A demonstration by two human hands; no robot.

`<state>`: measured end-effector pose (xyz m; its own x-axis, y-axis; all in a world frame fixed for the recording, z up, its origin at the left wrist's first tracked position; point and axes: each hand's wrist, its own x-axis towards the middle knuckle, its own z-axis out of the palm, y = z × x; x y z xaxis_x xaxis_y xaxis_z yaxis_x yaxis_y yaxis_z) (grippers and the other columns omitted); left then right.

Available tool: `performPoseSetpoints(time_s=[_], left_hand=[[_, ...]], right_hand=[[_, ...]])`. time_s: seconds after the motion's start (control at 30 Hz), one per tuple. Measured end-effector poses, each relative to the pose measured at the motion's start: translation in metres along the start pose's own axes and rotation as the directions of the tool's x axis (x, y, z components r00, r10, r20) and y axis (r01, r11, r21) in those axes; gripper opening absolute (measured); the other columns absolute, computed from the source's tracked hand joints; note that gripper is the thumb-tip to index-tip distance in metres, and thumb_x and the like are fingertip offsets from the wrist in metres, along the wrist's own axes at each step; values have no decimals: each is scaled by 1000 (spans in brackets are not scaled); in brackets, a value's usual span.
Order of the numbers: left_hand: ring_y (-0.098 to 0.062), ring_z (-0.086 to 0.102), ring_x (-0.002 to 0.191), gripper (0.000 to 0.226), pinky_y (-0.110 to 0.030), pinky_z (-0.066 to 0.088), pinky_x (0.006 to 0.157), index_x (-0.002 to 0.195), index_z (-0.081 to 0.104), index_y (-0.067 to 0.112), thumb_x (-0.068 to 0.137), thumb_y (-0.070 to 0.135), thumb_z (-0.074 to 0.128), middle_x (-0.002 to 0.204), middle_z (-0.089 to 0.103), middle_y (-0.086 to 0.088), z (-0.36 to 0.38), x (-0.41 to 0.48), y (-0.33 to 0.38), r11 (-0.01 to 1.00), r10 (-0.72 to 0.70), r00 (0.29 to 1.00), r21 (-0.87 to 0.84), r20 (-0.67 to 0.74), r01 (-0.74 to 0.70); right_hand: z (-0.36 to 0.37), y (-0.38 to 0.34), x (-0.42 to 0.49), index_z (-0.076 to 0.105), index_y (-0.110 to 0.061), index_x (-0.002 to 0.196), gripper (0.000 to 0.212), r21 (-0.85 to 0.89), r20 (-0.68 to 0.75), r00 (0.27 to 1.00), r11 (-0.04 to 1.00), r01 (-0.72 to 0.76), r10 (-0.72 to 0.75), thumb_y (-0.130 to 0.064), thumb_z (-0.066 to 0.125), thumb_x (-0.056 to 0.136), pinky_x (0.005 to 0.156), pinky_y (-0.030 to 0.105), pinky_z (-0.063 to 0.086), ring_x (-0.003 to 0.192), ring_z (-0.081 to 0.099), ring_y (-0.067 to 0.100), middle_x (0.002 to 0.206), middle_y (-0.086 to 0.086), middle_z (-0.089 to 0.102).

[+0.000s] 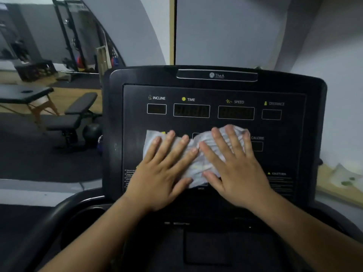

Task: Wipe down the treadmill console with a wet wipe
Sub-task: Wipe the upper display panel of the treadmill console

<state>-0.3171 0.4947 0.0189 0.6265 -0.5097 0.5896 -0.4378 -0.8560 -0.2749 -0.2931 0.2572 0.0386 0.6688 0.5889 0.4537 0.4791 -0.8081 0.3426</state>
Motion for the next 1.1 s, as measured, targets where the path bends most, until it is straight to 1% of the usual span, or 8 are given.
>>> performPoseSetpoints(time_s=[0.27,0.43,0.53,0.63,0.73,0.87,0.97,1.1], left_hand=[[-37,-5,152,67,-53,-3,123,159,6,23,101,54,18,166,0,-13,-40,92,-79,964,-258,964,50,-71,262],[-40,-1,152,66,-58,6,121,158,17,17,101,46,31,165,7,-16,-13,1,-38,973,-228,970,-46,-79,225],[-39,2,152,66,-59,9,121,157,23,17,99,46,38,165,12,-14,0,-64,-16,974,-218,975,-63,-34,216],[-38,5,152,70,-57,10,121,156,24,11,98,48,38,165,14,-13,3,-68,-19,973,-228,973,-57,-41,225],[-38,3,152,75,-54,5,123,157,19,9,96,50,36,165,11,-13,-11,-25,-51,955,-297,952,-40,-81,294],[-41,-4,151,70,-59,1,120,158,16,18,97,48,33,166,4,-16,-35,33,-104,897,-440,891,-104,-111,430],[-43,-4,151,66,-66,5,118,158,15,15,100,43,28,165,4,-19,-29,23,-95,890,-451,884,-135,-123,435],[-42,-3,151,65,-68,7,116,158,17,16,100,42,32,165,5,-16,-3,-60,-33,903,-423,905,-113,-53,415]], right_hand=[[-53,1,128,-5,-27,156,67,-8,-65,975,977,-215,214,-56,18,99,117,61,-6,149,-15,36,163,13,-13],[-20,-57,62,8,-18,157,68,30,-67,997,999,-42,44,-45,29,99,119,60,0,150,-8,38,164,15,-2],[3,-83,12,17,-17,156,71,15,-12,991,991,136,-136,-47,40,96,119,60,1,150,-1,38,164,14,6],[2,-75,28,19,-20,155,71,-27,7,972,972,233,-233,-53,37,95,119,60,5,151,3,35,164,11,10],[-23,-58,89,13,-19,155,70,-75,2,976,973,217,-218,-56,23,96,119,60,4,151,1,34,163,9,5],[-53,-51,156,-4,-21,156,71,-122,-13,998,991,62,-64,-56,10,96,118,60,-5,150,-11,35,163,9,-11],[-51,-67,150,-1,-18,157,68,-84,-17,999,995,47,-48,-51,15,99,117,63,-1,149,-11,38,164,15,-8],[-18,-100,69,12,-10,156,72,-51,23,980,979,199,-198,-46,32,97,118,62,6,150,-3,39,163,15,2]])
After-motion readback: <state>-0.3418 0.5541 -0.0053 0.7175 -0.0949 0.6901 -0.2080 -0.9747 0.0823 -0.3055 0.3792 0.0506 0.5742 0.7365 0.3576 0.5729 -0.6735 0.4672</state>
